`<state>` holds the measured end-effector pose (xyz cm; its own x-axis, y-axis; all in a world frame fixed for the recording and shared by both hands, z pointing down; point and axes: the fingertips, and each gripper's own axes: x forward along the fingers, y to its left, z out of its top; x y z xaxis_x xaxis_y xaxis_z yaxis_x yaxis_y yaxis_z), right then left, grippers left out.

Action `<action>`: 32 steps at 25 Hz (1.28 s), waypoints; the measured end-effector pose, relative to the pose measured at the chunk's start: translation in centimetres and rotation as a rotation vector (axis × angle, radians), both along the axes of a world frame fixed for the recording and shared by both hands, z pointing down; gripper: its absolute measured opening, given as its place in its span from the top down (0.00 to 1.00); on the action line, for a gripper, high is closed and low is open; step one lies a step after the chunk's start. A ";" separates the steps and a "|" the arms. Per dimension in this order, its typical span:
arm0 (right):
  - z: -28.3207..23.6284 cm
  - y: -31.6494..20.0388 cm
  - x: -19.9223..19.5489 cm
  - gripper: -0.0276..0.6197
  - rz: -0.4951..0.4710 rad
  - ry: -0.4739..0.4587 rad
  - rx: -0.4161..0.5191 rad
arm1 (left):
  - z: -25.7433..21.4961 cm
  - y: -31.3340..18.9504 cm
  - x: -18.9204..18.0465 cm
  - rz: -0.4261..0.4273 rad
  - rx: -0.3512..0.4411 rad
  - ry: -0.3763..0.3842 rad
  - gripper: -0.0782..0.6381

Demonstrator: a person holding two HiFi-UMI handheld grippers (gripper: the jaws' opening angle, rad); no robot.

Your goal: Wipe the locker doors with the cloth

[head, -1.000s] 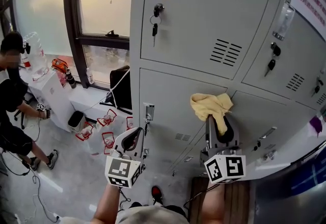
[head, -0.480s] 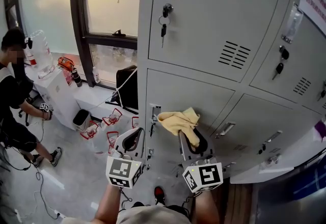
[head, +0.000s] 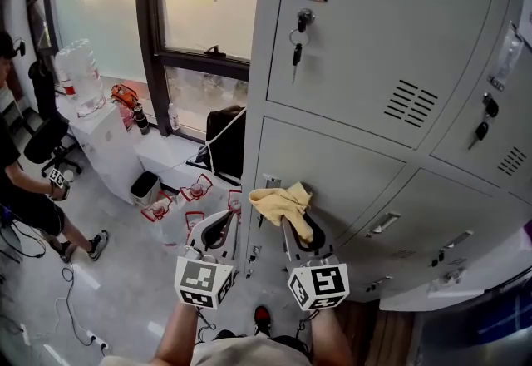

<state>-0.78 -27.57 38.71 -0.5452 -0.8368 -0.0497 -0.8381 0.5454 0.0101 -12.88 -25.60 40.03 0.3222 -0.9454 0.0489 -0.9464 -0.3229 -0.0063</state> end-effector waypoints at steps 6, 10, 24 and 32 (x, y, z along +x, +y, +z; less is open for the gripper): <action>1.2 -1.7 -1.0 0.75 -0.008 -0.006 -0.035 | 0.3 -0.3 -0.4 -0.015 -0.008 0.000 0.86; 1.7 -2.6 -1.1 0.75 -0.001 -0.006 -0.047 | 0.5 -0.6 -0.6 -0.018 -0.013 -0.004 0.86; 1.9 -3.2 -0.1 0.75 0.030 -0.016 -0.052 | 0.5 -0.7 0.2 0.010 -0.012 -0.005 0.86; 1.8 -2.9 2.2 0.75 0.079 -0.008 -0.048 | 0.3 -0.8 1.3 0.039 -0.004 -0.006 0.86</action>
